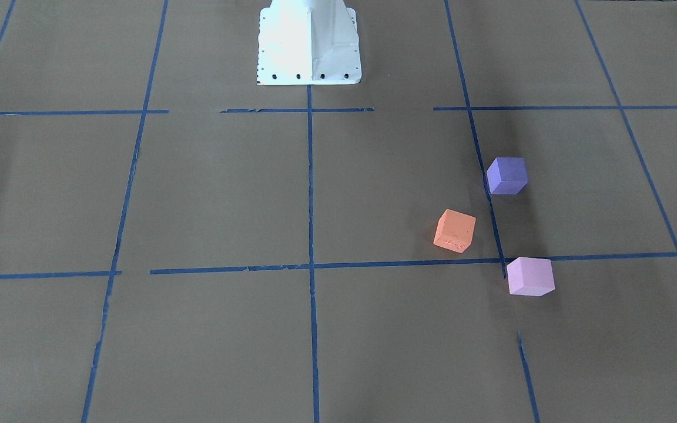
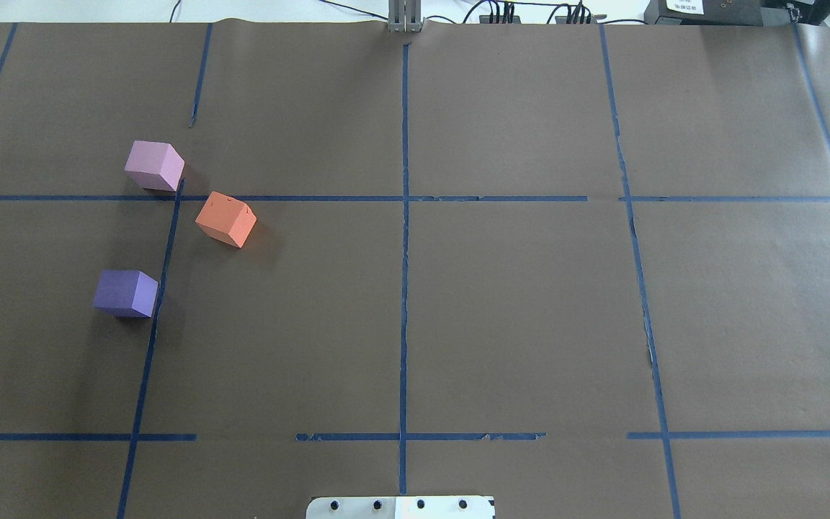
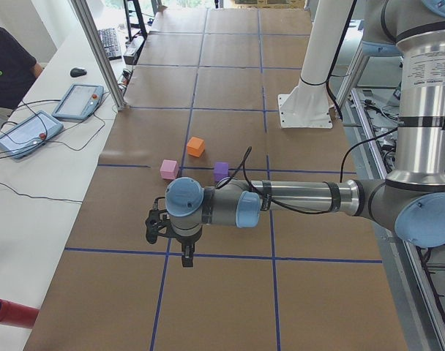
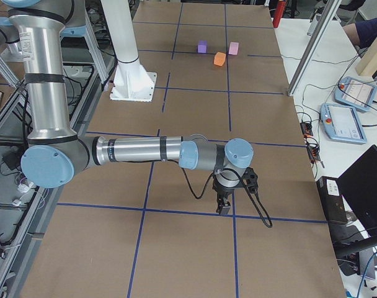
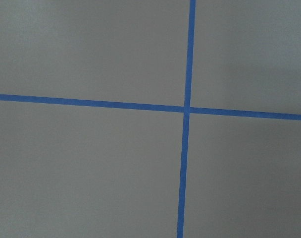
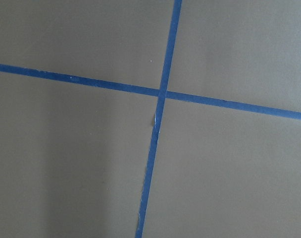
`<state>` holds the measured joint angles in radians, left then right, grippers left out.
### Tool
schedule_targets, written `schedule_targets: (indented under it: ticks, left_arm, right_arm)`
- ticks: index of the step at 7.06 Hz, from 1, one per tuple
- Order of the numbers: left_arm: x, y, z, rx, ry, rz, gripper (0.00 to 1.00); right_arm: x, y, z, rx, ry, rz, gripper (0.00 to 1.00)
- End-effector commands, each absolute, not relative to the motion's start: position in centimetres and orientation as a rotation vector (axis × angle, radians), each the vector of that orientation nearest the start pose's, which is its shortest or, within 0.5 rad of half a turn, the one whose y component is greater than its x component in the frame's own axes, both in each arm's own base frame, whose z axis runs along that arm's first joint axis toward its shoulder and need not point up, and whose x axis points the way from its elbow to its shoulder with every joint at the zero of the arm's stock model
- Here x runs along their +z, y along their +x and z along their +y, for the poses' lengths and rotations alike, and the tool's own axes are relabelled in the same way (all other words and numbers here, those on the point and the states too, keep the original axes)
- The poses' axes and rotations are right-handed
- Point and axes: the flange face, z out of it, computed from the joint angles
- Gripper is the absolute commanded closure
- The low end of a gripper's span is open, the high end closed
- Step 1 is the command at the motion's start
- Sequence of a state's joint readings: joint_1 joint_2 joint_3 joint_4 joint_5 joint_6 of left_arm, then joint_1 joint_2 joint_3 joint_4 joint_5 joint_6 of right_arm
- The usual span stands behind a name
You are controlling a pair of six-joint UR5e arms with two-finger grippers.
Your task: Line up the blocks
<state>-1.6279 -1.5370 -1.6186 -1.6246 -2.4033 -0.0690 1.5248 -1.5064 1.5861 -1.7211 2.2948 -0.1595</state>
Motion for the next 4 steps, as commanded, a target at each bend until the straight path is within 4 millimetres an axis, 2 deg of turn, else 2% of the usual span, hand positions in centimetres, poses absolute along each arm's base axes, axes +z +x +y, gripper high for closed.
schedule_targets:
  ticks: [1, 2, 4]
  left_arm:
    - [64.72, -7.14, -47.63, -0.074, 0.030, 0.836, 0.00]
    - [64.87, -6.40, -47.58, -0.061, 0.020, 0.836, 0.00]
    - [64.61, -6.39, -47.56, -0.059, 0.027, 0.836, 0.00]
  right_arm:
    - [63.68, 4.37, -51.51, -0.171, -0.026, -0.727, 0.00]
    - [63.68, 4.37, -51.51, -0.171, -0.026, -0.727, 0.00]
    - [63.68, 4.37, -51.51, -0.171, -0.026, -0.727, 0.00]
